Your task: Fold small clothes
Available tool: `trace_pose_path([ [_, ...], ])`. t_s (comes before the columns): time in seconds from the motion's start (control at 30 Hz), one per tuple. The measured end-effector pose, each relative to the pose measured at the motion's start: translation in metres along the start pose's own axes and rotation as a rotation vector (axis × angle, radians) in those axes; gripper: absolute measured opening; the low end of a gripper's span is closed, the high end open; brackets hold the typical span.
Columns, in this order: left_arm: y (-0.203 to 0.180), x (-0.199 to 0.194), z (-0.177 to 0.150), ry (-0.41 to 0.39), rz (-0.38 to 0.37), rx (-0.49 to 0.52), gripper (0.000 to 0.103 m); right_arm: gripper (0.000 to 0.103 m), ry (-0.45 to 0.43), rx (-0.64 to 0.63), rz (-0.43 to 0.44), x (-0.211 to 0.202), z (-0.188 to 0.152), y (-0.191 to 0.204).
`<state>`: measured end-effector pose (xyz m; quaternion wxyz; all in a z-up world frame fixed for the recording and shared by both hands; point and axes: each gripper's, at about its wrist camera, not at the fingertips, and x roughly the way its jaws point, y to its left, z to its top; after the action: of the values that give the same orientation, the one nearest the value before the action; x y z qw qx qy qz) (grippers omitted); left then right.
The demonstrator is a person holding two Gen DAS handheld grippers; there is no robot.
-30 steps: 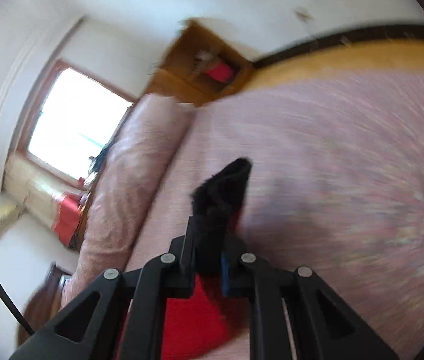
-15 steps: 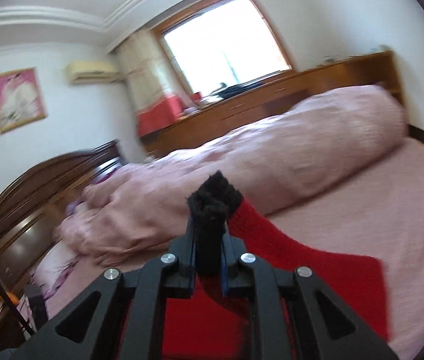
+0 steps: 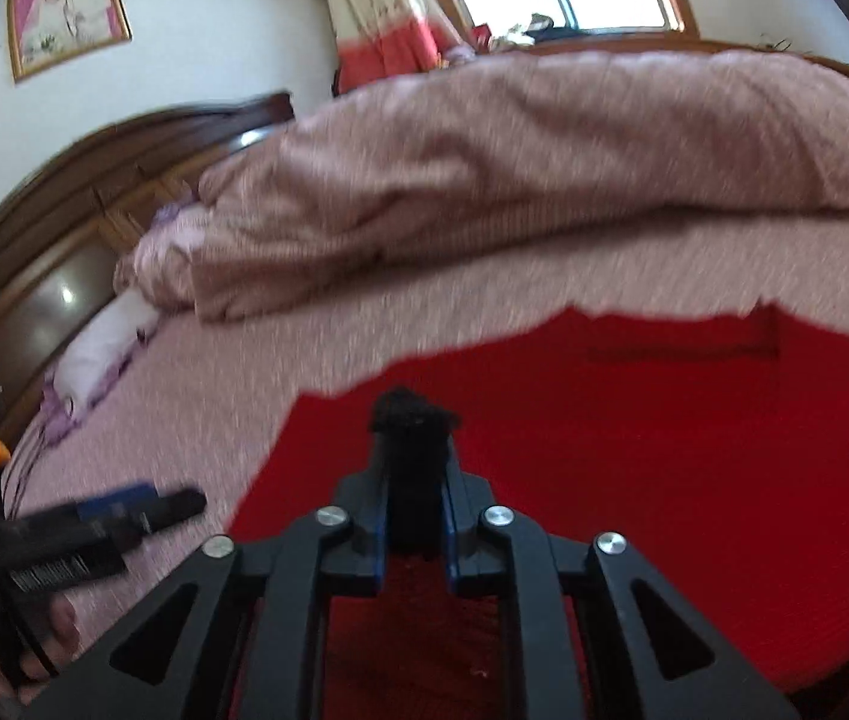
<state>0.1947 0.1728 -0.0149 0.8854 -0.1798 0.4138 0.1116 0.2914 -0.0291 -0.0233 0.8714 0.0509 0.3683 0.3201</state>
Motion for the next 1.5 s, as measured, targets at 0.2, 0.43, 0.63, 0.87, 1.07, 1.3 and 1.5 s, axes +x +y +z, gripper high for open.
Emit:
trace_pose_path([
  [0.2,-0.005,0.005,0.001,0.013,-0.004,0.011,0.068,0.067,0.020,0.069,0.163,-0.023,-0.003,-0.019],
  [0.43,-0.011,-0.013,0.005,-0.057,-0.091,-0.017,0.068,0.075,0.014,-0.004,0.066,-0.110,0.006,-0.078],
  [0.63,-0.045,0.003,0.012,0.016,-0.231,-0.052,0.068,0.063,-0.042,-0.003,-0.208,-0.178,-0.012,-0.179],
  [0.87,-0.084,0.026,0.000,0.073,-0.170,0.022,0.068,0.010,-0.064,0.211,-0.037,-0.175,-0.002,-0.251],
  [1.07,-0.078,0.018,0.001,0.021,-0.050,0.076,0.068,0.000,0.106,0.276,-0.228,-0.133,-0.018,-0.271],
  [1.3,-0.053,0.019,-0.001,0.052,-0.030,0.024,0.068,0.000,0.039,0.350,-0.306,-0.152,-0.025,-0.288],
  [1.5,-0.058,-0.012,-0.011,0.006,-0.034,0.112,0.068,0.016,-0.009,0.320,-0.239,-0.188,-0.036,-0.261],
])
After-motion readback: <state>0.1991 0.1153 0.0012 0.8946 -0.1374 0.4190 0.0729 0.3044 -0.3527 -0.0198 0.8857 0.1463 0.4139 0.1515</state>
